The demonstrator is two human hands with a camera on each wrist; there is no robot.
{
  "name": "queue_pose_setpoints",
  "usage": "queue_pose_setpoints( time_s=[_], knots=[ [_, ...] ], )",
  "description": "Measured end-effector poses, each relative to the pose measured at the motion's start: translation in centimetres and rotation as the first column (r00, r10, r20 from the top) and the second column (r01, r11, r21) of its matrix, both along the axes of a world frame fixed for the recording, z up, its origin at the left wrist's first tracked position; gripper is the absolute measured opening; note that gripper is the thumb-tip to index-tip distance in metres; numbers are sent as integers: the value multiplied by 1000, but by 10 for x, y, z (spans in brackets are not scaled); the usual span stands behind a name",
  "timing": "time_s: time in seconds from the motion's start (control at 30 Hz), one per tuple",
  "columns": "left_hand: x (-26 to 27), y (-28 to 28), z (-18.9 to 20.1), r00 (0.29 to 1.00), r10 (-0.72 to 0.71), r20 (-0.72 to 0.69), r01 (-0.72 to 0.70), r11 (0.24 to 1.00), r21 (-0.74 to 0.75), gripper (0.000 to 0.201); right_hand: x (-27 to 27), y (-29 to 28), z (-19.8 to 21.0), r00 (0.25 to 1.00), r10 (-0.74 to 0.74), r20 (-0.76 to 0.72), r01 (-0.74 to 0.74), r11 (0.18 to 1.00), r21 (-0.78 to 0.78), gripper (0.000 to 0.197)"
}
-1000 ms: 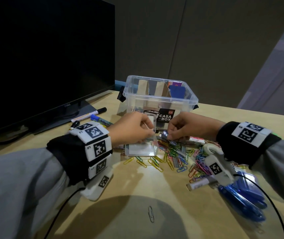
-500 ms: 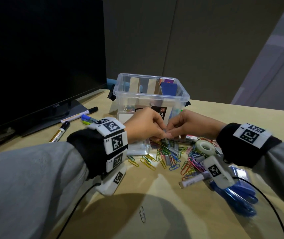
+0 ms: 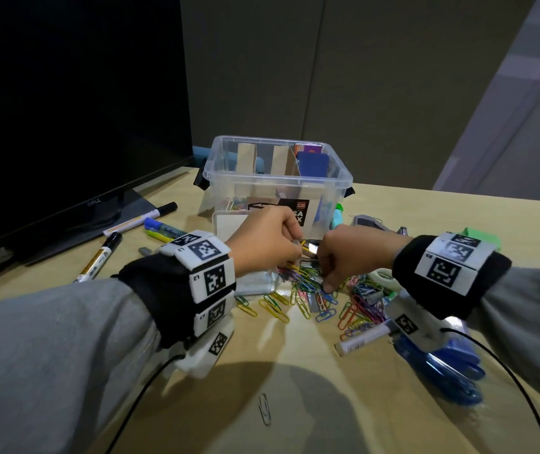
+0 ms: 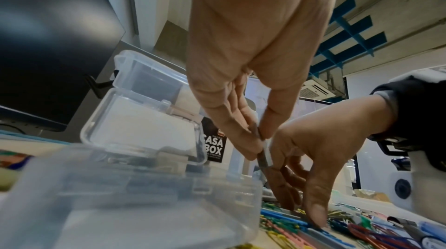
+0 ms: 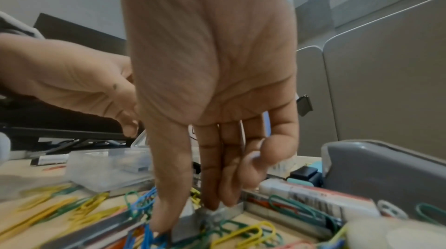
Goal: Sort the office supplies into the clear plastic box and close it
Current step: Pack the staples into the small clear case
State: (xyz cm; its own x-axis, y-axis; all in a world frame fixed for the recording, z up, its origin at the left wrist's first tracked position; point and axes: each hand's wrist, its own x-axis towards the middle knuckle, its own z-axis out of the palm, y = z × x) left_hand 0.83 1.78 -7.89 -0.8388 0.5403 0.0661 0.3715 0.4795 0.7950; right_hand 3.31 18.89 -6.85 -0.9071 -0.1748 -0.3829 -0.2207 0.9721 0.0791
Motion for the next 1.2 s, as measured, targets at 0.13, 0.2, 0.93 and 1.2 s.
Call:
queue_pose_setpoints(
  time_s=[0.13, 0.2, 0.93, 1.2],
  knots=[
    [-2, -6, -3, 994, 39, 105, -50, 994, 101, 19, -1, -5, -1, 999, 26, -25, -24, 998, 52, 28],
    [-3, -9, -4, 988, 44, 151, -63, 991, 122, 18, -1, -7, -2, 999, 35, -33, -32, 996, 87, 28],
    [0, -24, -2, 908, 130, 398, -241, 940, 243, 11, 4, 13, 53, 950, -311, -38, 202, 702, -683, 15],
    [0, -25, 9, 799, 81, 596, -376, 841, 389, 13, 12, -3, 41, 902, -393, 176, 307, 300, -903, 20]
  ],
)
